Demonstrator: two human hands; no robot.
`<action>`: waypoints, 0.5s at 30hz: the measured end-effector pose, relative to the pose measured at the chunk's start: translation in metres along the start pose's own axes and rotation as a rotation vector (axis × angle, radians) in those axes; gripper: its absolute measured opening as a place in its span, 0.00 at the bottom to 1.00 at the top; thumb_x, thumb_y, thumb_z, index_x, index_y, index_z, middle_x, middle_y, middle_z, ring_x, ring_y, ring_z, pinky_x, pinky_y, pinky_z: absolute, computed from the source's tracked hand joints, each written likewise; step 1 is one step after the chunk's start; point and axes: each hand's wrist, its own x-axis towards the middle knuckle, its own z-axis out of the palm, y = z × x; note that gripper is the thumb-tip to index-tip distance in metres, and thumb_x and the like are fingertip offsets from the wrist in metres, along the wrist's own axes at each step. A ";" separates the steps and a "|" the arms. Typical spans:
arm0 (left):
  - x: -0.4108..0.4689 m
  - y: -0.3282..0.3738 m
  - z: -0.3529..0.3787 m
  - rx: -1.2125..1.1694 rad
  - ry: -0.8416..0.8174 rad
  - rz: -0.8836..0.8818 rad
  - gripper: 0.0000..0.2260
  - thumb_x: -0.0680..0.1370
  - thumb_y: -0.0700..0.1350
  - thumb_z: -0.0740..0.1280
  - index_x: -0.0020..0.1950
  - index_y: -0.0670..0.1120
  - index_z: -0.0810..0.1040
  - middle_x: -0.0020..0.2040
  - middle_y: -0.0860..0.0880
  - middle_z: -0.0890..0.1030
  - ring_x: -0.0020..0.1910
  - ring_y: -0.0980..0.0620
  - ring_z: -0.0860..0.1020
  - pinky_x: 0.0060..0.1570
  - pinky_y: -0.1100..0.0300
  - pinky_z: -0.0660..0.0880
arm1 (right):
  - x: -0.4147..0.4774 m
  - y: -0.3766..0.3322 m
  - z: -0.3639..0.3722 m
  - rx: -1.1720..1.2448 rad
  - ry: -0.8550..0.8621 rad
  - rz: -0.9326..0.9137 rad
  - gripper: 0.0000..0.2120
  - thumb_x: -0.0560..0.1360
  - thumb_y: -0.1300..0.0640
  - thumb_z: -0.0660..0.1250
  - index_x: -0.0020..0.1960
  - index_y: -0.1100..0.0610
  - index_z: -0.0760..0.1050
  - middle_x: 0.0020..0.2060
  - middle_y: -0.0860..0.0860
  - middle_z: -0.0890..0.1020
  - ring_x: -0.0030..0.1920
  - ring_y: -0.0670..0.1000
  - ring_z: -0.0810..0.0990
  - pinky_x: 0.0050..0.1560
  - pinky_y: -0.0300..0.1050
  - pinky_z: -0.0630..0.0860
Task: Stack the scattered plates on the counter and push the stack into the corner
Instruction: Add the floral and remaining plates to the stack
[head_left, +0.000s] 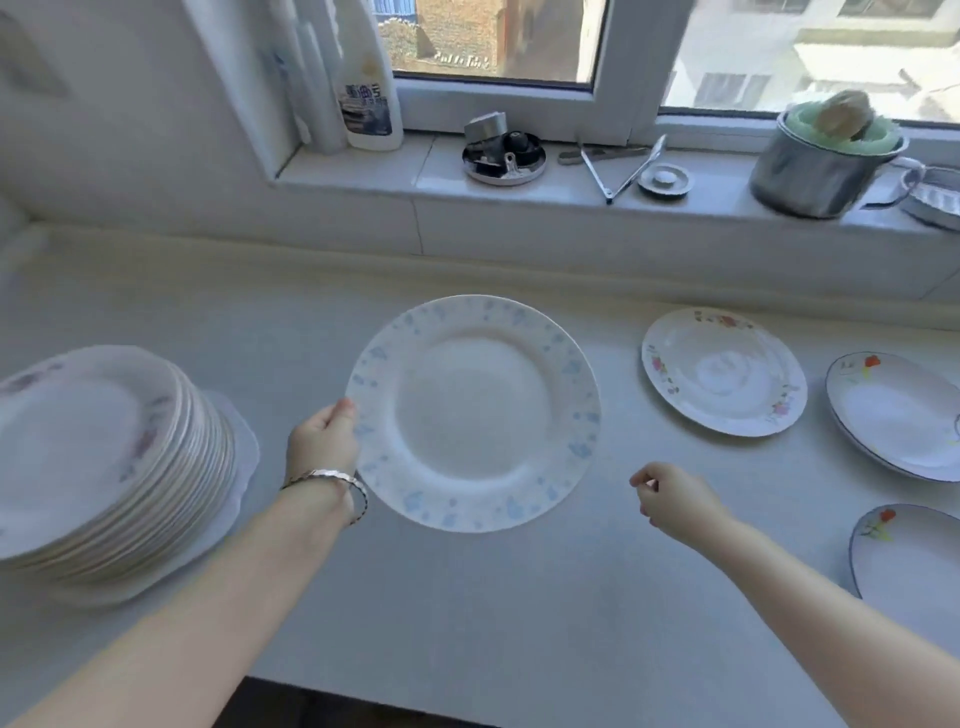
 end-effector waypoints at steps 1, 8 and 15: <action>0.008 0.010 -0.020 -0.016 0.031 -0.006 0.07 0.79 0.44 0.61 0.47 0.46 0.78 0.37 0.46 0.76 0.45 0.46 0.74 0.52 0.51 0.73 | -0.002 -0.019 0.009 -0.008 -0.018 -0.021 0.14 0.76 0.60 0.55 0.55 0.54 0.76 0.44 0.52 0.78 0.51 0.57 0.80 0.55 0.49 0.77; 0.059 0.063 -0.164 -0.081 0.229 -0.008 0.13 0.74 0.48 0.66 0.31 0.44 0.73 0.33 0.43 0.74 0.32 0.45 0.73 0.35 0.59 0.77 | -0.007 -0.143 0.065 -0.141 -0.055 -0.188 0.04 0.76 0.56 0.58 0.47 0.50 0.71 0.42 0.50 0.78 0.42 0.53 0.78 0.48 0.44 0.76; 0.101 0.068 -0.268 0.013 0.498 -0.022 0.14 0.71 0.50 0.63 0.31 0.42 0.72 0.41 0.41 0.75 0.40 0.43 0.75 0.53 0.49 0.77 | -0.015 -0.211 0.113 -0.139 -0.096 -0.247 0.05 0.76 0.57 0.59 0.46 0.50 0.72 0.36 0.48 0.76 0.45 0.55 0.80 0.51 0.48 0.78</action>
